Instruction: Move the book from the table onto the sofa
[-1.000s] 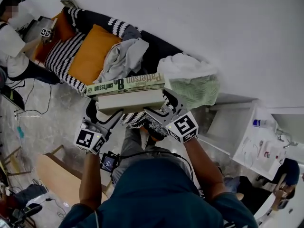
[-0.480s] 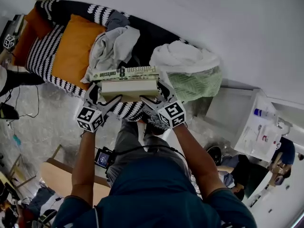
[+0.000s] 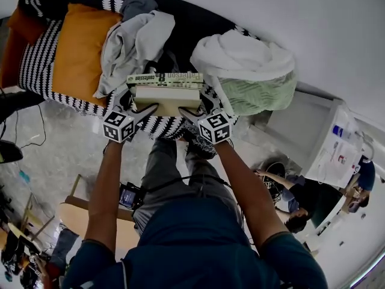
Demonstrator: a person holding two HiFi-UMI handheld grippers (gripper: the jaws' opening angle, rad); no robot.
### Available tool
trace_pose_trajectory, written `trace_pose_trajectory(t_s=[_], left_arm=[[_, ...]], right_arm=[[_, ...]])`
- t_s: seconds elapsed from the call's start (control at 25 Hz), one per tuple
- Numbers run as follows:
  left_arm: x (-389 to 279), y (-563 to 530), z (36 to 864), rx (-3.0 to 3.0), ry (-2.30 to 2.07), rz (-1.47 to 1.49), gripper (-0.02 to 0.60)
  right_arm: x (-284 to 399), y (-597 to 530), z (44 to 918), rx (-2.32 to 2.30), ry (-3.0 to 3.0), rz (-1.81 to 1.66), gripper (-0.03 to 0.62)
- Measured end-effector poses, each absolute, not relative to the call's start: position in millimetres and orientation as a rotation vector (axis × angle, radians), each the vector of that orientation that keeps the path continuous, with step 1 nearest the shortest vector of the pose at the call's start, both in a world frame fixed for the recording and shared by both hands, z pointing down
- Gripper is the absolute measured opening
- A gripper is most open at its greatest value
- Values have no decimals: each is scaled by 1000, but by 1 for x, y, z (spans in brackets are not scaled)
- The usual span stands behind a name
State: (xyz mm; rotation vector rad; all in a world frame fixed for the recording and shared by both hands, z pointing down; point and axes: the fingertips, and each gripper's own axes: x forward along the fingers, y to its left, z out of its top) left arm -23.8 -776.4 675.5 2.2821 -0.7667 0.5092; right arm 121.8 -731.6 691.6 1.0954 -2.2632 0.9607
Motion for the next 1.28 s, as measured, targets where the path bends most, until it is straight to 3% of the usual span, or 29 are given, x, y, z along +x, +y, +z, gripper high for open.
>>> trace_pose_trajectory(t_s=[0.68,1.28], left_arm=[[1,-795,842,2073,-543,738,494],[22,-787,913,1954,-512,817,494]], right_arm=[[141,-736,850,1003,-1945,1291,416],[161,-728,918,926,-1725,1429,397]])
